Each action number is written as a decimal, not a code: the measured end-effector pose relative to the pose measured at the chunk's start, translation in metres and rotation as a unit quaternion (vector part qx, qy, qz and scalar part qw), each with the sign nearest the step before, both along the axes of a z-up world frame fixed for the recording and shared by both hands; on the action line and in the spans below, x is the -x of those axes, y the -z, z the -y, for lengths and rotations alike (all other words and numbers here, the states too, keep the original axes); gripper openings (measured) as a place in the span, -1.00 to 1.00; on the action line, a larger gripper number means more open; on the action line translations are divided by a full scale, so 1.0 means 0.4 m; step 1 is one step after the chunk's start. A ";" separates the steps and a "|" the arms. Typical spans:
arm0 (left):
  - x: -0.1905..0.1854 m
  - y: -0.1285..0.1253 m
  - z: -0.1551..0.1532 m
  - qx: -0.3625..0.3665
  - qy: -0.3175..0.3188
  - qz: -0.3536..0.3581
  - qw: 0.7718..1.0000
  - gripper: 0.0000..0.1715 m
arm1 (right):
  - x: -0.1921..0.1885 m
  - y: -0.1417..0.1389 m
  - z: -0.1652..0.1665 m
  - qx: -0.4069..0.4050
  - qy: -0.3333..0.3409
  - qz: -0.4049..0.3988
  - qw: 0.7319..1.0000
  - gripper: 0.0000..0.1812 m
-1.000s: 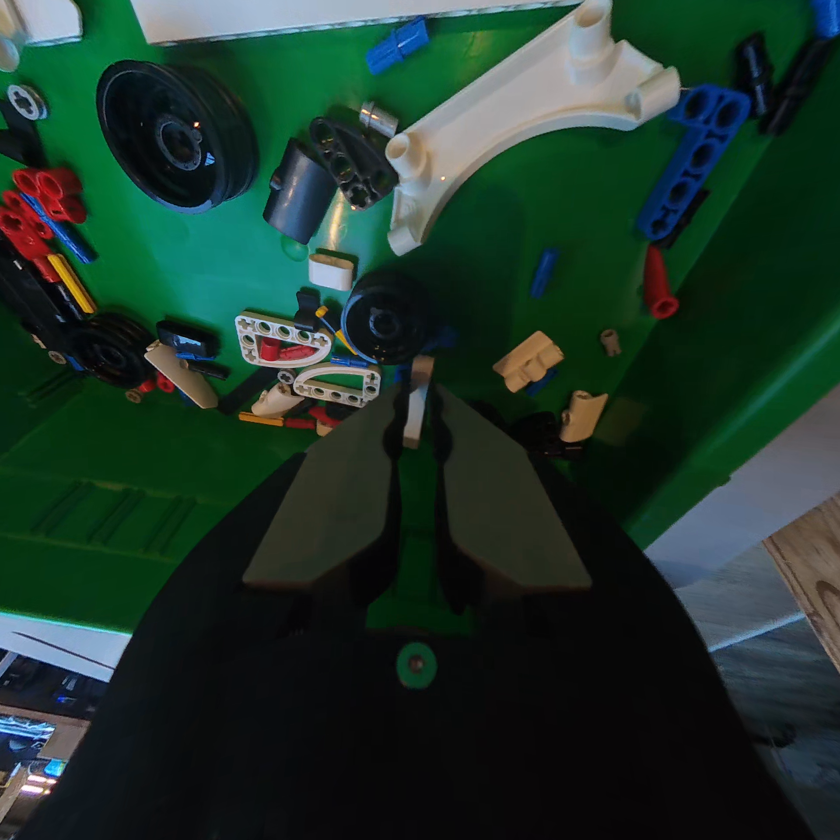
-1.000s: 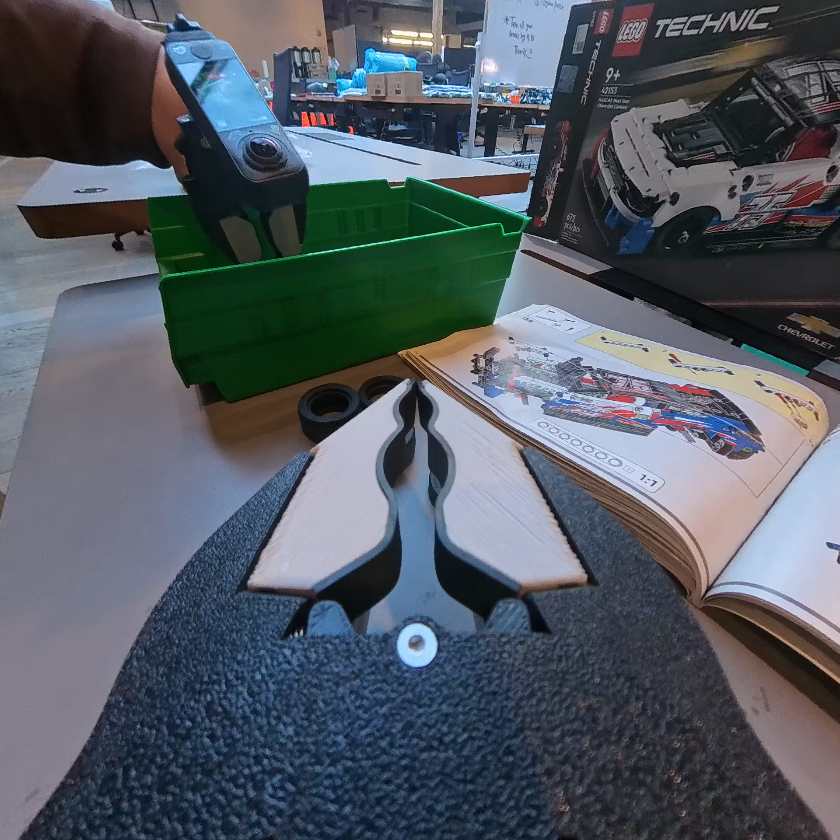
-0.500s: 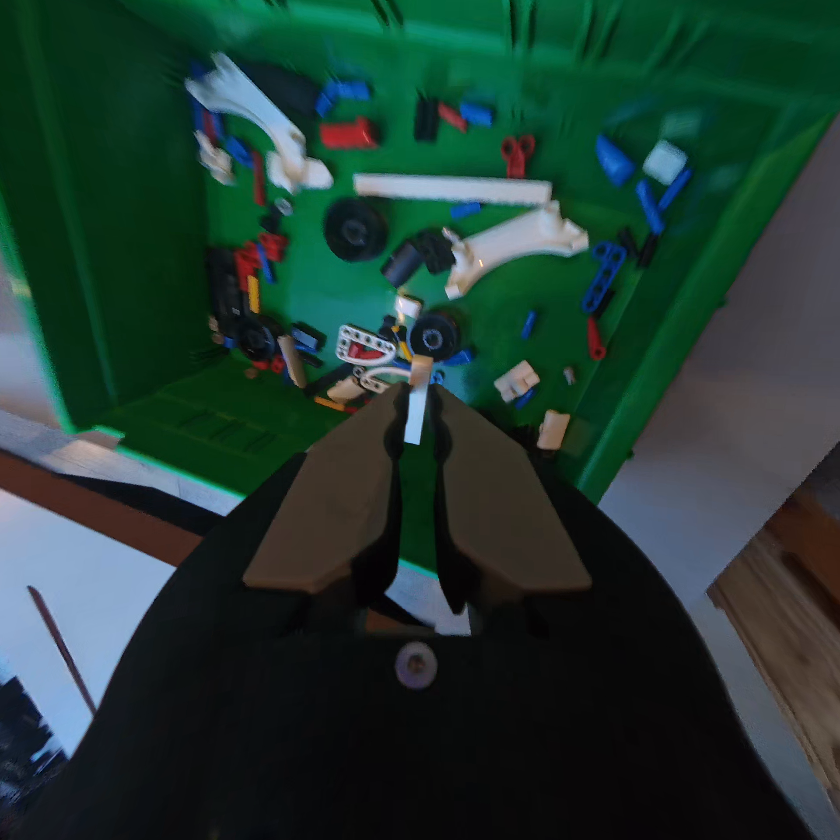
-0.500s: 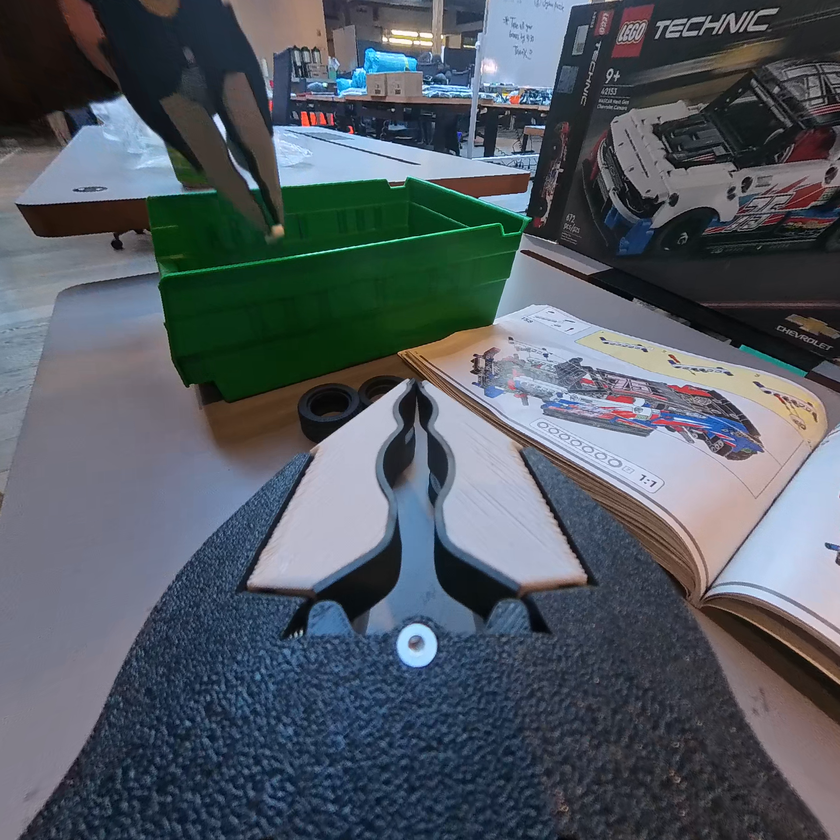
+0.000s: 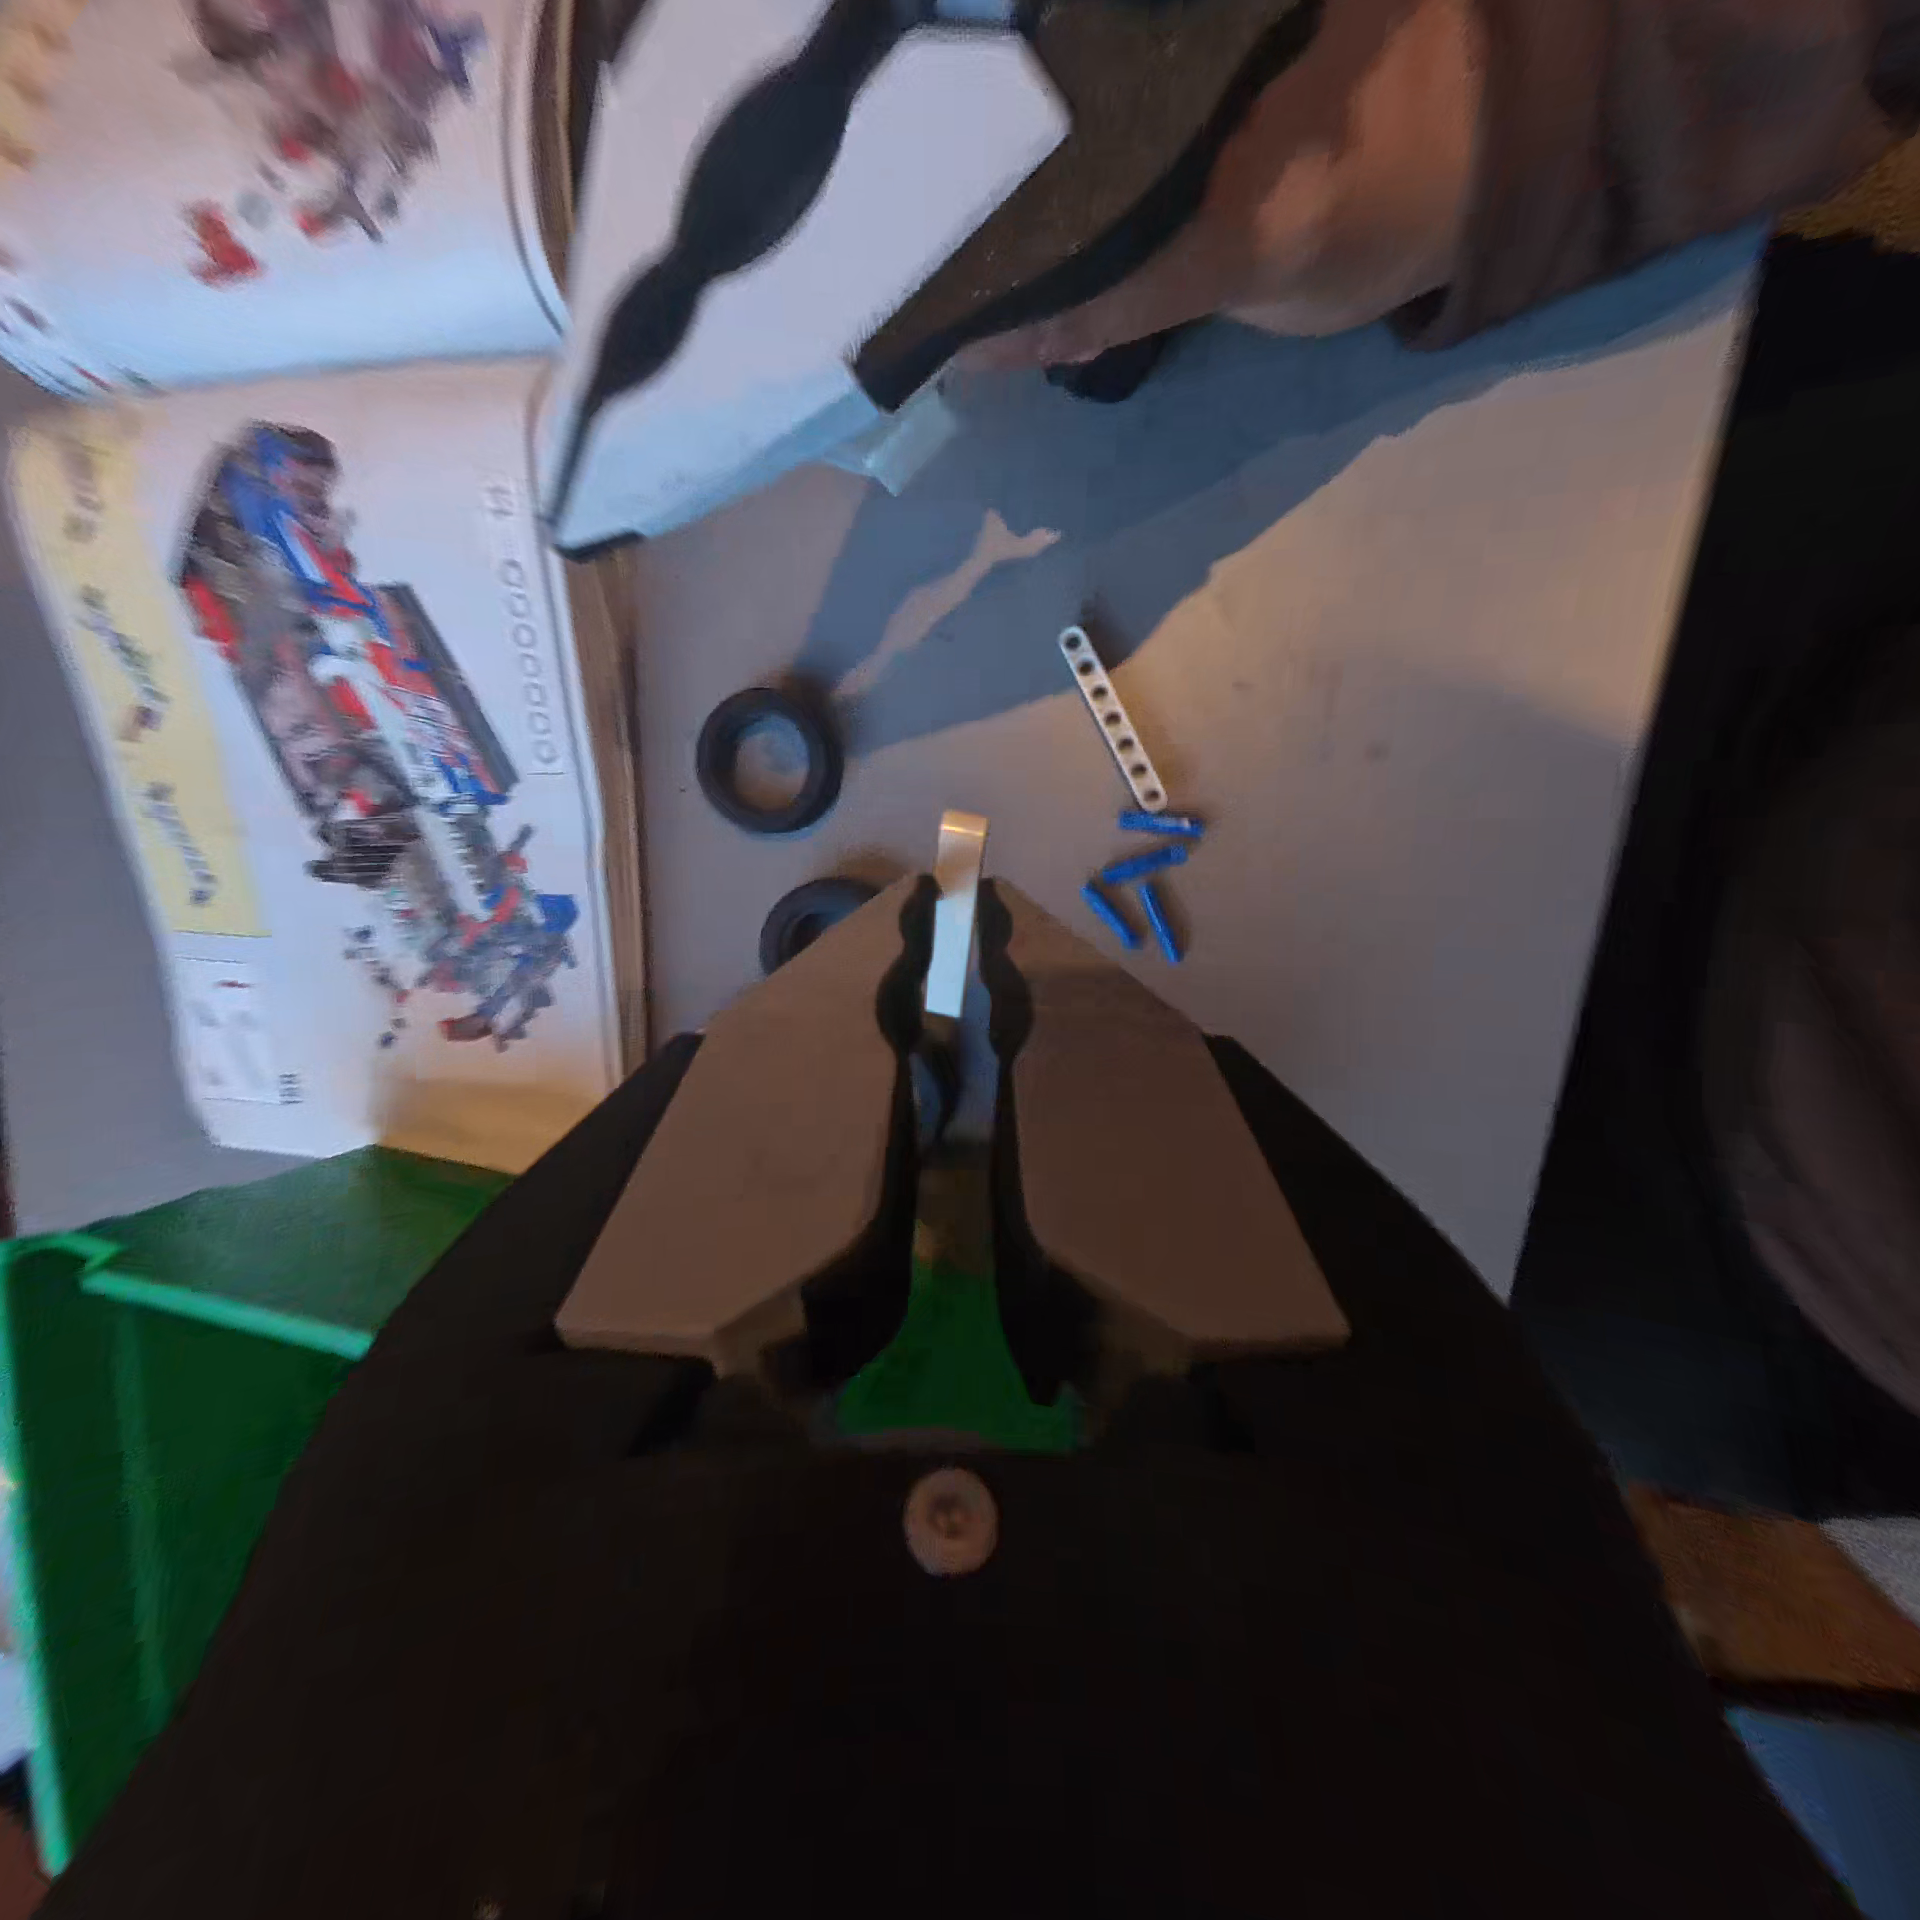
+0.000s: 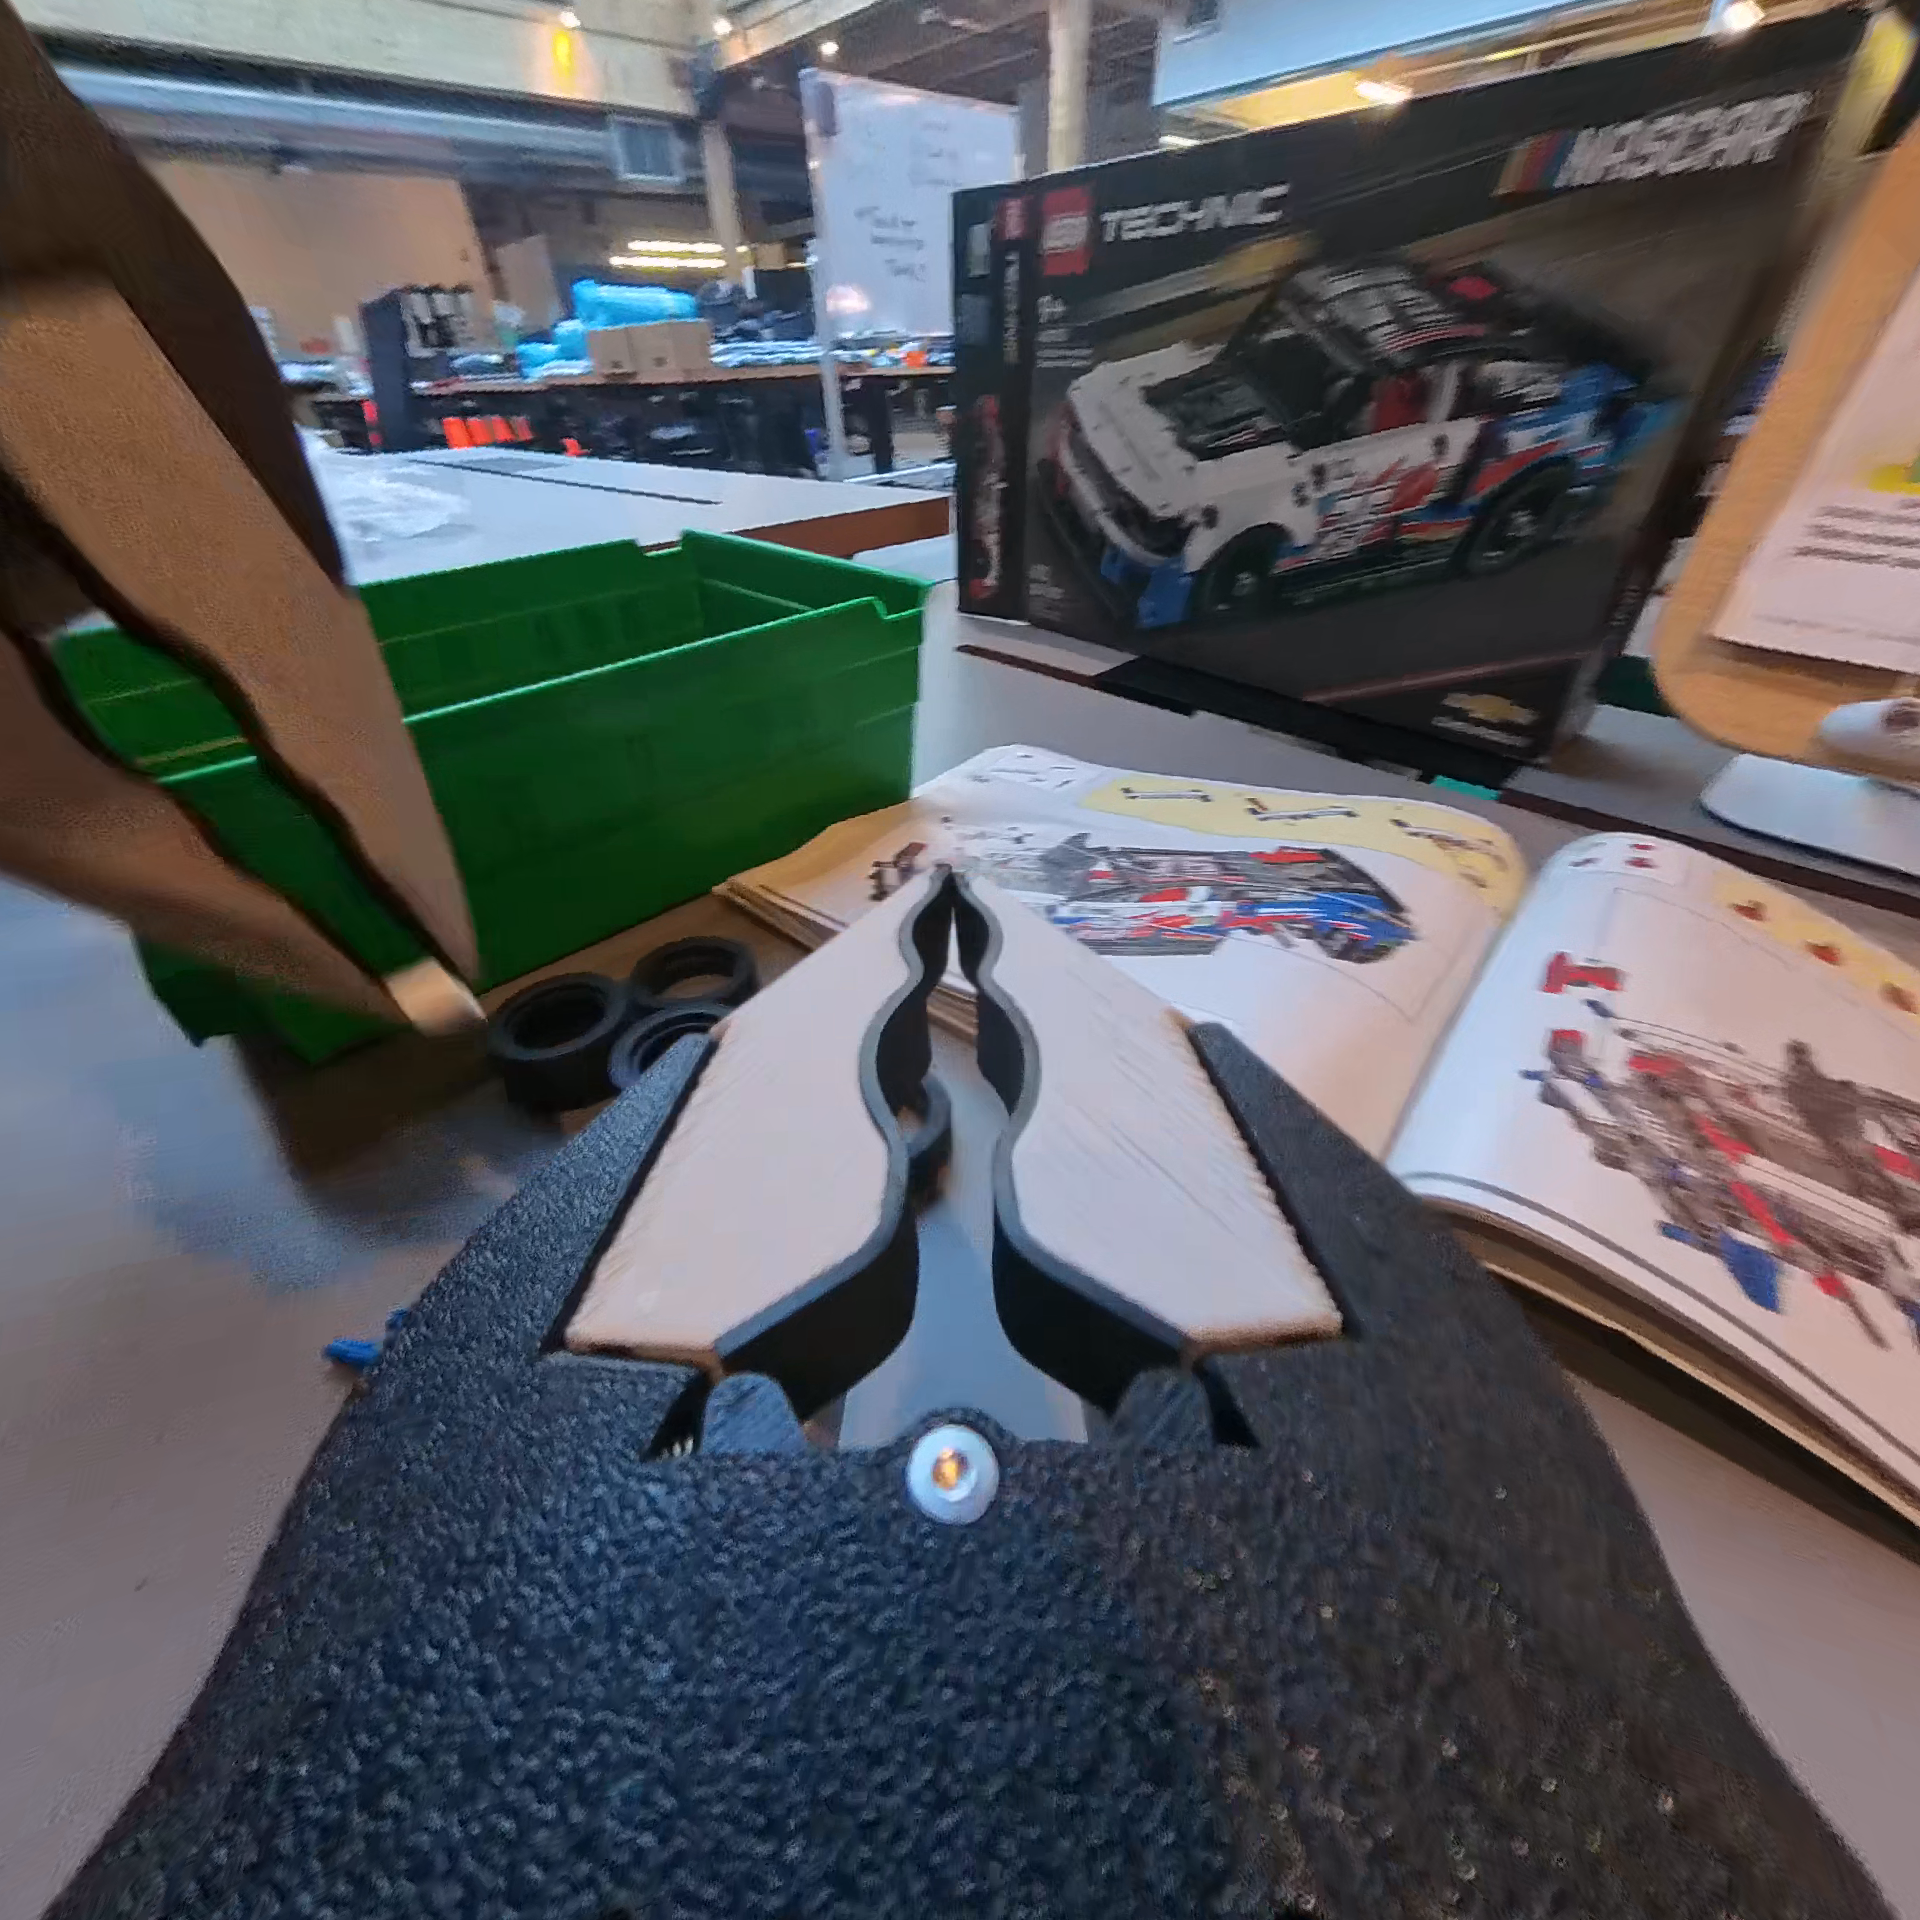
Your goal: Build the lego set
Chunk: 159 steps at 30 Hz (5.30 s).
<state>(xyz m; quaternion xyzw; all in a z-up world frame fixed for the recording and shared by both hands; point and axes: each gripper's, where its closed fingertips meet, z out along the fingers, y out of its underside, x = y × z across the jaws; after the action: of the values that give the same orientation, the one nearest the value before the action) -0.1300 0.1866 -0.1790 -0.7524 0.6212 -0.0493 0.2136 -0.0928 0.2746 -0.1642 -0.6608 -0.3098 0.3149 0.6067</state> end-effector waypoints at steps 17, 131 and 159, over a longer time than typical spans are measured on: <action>-0.068 0.094 0.010 0.117 -0.188 0.092 0.971 -0.76 | -0.049 0.000 -0.011 0.007 0.015 -0.009 1.000 -1.00; 0.594 -0.067 -0.104 -0.122 -0.394 0.181 0.893 -0.59 | 0.065 0.059 0.047 -0.034 -0.048 0.118 0.991 -0.92; 0.637 0.134 -0.312 0.078 -0.392 -0.021 0.916 -0.67 | 0.067 0.059 0.053 -0.036 -0.057 0.116 0.991 -0.92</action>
<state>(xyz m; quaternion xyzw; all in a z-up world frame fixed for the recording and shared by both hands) -0.3848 0.3114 -0.2326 -0.9508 0.2745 0.0057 0.1434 -0.1197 0.2534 -0.1878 -0.6515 -0.4266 0.2592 0.5713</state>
